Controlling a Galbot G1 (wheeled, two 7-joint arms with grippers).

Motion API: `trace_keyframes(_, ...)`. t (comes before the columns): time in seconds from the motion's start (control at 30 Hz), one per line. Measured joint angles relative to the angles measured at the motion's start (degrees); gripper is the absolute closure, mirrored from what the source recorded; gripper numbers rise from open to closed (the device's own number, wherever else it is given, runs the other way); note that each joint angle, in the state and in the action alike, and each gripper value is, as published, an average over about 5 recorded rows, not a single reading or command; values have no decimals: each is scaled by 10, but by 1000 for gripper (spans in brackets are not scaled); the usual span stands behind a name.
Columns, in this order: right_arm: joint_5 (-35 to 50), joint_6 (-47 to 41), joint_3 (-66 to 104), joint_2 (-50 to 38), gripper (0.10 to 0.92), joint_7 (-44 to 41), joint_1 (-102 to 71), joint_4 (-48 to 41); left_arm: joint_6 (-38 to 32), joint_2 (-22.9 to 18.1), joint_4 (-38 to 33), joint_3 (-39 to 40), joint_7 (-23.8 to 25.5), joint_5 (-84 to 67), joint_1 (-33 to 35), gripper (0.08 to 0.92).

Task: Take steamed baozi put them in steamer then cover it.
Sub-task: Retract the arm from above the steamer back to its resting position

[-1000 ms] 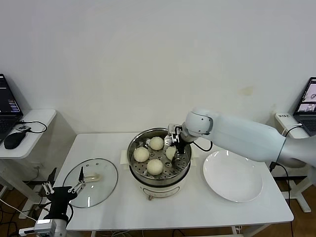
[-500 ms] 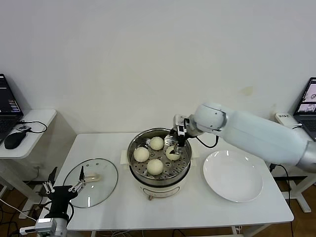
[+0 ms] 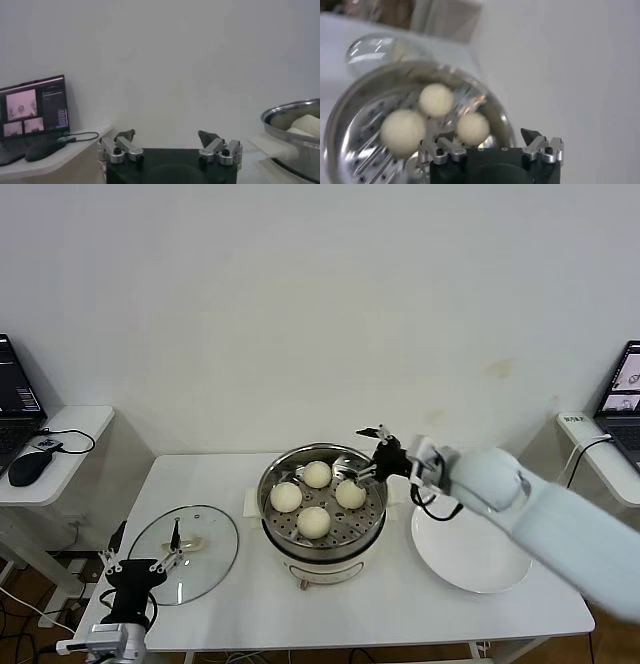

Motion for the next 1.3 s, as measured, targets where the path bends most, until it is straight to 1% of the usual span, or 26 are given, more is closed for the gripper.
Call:
trace_keyframes(0.2,-61,87,198,60,203,34,-206,34,-20,8,34,3,-4,102,-8,177)
trace_keyframes(0.37,-92,146,338,124,202,52,-347,58,-45,21,67,-8,-6,256,-5,177)
trace_keyframes(0.6,-109,200,491,191,203,70,-493,70,-67,35,89,-18,-9,479,9,177)
trace_keyframes(0.8,-119,223,573,232,203,82,-550,71,-73,39,114,-8,-4,637,2,177)
trace_keyframes(0.93,-125,234,609,253,203,87,-572,74,-73,43,138,1,3,713,-14,177)
trace_keyframes(1.3,-133,250,665,290,202,92,-618,91,-63,63,226,7,28,791,-87,177)
